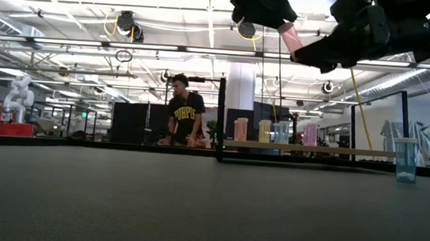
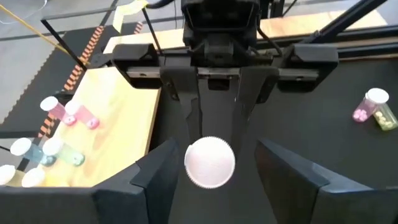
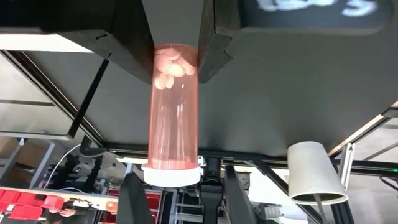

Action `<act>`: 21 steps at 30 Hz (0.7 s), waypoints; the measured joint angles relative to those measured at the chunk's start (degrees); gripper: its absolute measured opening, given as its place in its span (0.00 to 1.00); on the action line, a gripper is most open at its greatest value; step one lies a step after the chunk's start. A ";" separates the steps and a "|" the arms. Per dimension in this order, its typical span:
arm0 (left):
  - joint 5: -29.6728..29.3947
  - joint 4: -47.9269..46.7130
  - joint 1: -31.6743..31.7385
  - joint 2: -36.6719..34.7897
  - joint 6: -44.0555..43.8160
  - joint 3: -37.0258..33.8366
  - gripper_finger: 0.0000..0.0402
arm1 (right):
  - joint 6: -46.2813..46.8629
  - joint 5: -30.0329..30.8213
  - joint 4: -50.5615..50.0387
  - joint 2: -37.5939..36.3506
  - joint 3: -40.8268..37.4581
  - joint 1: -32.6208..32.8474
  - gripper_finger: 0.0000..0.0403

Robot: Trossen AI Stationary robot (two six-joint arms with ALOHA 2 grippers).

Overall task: Pick and place medicine bottles onto shelf by color
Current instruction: Put the pink pill bottle aligned with the other pink pill bottles on the shelf

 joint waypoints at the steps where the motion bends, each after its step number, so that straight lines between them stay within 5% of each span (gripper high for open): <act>1: 0.37 -0.21 0.10 0.00 0.00 0.00 0.51 | 0.00 0.00 -0.01 0.00 0.00 0.00 0.25; 21: 2.50 1.04 0.72 0.00 0.12 0.00 0.46 | 0.07 -1.53 3.51 -0.04 -0.02 0.04 0.25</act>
